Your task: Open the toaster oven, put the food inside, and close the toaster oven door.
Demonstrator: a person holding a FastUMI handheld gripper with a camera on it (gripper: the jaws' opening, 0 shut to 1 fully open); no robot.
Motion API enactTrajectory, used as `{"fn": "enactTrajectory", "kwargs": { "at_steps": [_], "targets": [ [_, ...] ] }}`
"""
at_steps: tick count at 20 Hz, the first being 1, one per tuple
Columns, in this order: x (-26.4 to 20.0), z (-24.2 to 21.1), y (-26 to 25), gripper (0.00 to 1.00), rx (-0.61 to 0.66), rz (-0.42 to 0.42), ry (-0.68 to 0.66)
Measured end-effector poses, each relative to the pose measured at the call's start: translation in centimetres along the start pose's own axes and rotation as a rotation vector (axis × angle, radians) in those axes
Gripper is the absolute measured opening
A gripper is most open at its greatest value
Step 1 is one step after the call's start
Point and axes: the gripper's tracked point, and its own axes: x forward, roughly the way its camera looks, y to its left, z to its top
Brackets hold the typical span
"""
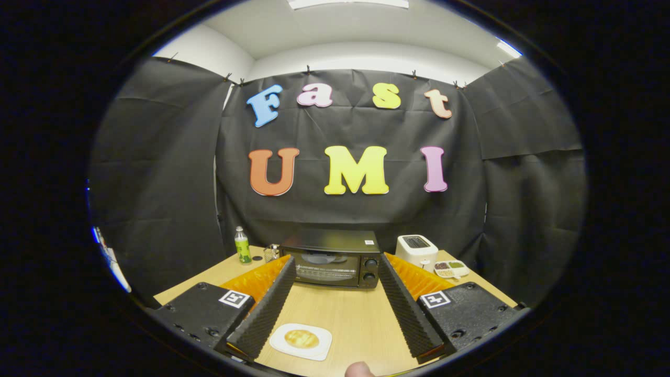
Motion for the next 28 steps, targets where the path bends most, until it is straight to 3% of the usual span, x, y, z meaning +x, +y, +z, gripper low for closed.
{"fn": "enactTrajectory", "kwargs": {
  "at_steps": [18,28],
  "targets": [
    [3.0,-1.0,0.9,1.00,0.015,0.005,-0.004],
    [10.3,-1.2,2.3,1.00,-0.025,0.036,-0.005]
  ]
}}
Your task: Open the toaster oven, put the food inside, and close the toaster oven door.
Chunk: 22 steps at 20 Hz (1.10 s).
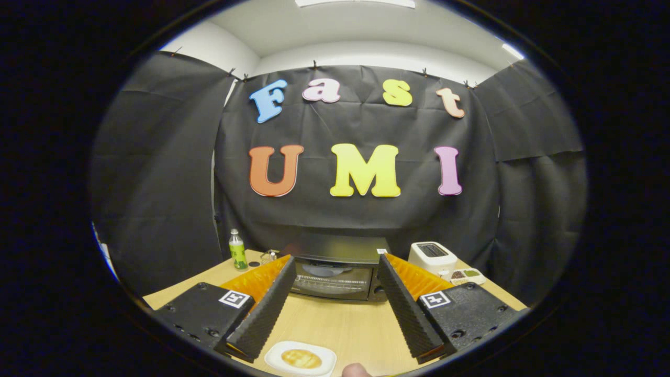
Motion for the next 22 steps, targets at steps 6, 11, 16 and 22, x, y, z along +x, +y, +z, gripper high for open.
{"fn": "enactTrajectory", "kwargs": {
  "at_steps": [6,11,16,22],
  "targets": [
    [8.0,-0.7,1.2,1.00,0.001,0.005,0.054],
    [16.8,-2.1,2.4,1.00,-0.028,-0.001,0.041],
    [22.9,-4.8,2.3,1.00,-0.005,-0.064,0.093],
    [25.2,-8.4,3.3,1.00,0.005,-0.082,0.138]
  ]
}}
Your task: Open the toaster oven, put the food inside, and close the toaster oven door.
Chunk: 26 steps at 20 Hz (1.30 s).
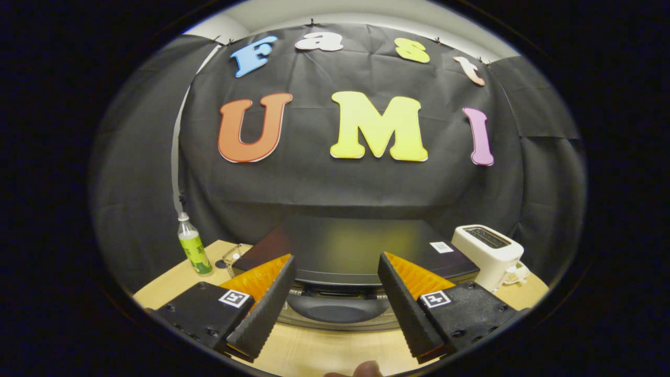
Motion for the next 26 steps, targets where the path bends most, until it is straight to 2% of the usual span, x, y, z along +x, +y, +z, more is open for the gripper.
{"fn": "enactTrajectory", "kwargs": {
  "at_steps": [4,5,6,7,13,18,26],
  "targets": [
    [0.6,-2.6,-0.8,1.00,0.047,-0.014,0.048],
    [0.7,-2.3,-1.0,1.00,0.047,-0.029,0.019],
    [0.9,-3.7,-1.1,1.00,0.025,-0.031,0.068],
    [0.6,-3.2,-1.2,1.00,0.030,-0.031,0.031],
    [0.7,-3.8,-1.0,1.00,0.025,-0.017,0.025],
    [-1.0,-4.5,-0.9,1.00,0.024,-0.011,0.013],
    [-5.7,-7.8,-0.6,1.00,0.010,0.002,0.074]
  ]
}}
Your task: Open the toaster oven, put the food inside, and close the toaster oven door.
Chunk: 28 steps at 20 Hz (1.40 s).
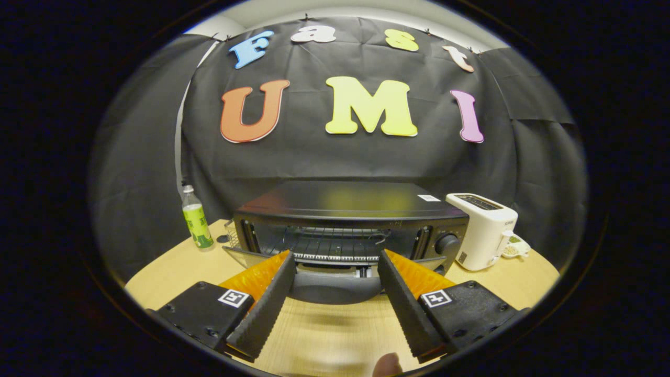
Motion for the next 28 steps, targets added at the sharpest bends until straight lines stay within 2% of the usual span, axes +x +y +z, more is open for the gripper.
{"fn": "enactTrajectory", "kwargs": {
  "at_steps": [5,10,12,14,19,23,28],
  "targets": [
    [-2.6,-4.0,0.1,1.00,-0.027,-0.011,0.084],
    [-4.3,-8.6,0.4,1.00,-0.041,0.079,0.269],
    [-4.1,-10.5,0.2,1.00,-0.020,0.104,0.383],
    [-3.4,-11.0,0.1,1.00,-0.006,0.111,0.428],
    [-5.0,-9.6,0.8,1.00,0.014,0.136,0.388],
    [-7.4,-6.7,0.8,1.00,-0.007,0.143,0.269],
    [-13.2,-4.8,1.6,1.00,-0.033,0.170,0.078]
  ]
}}
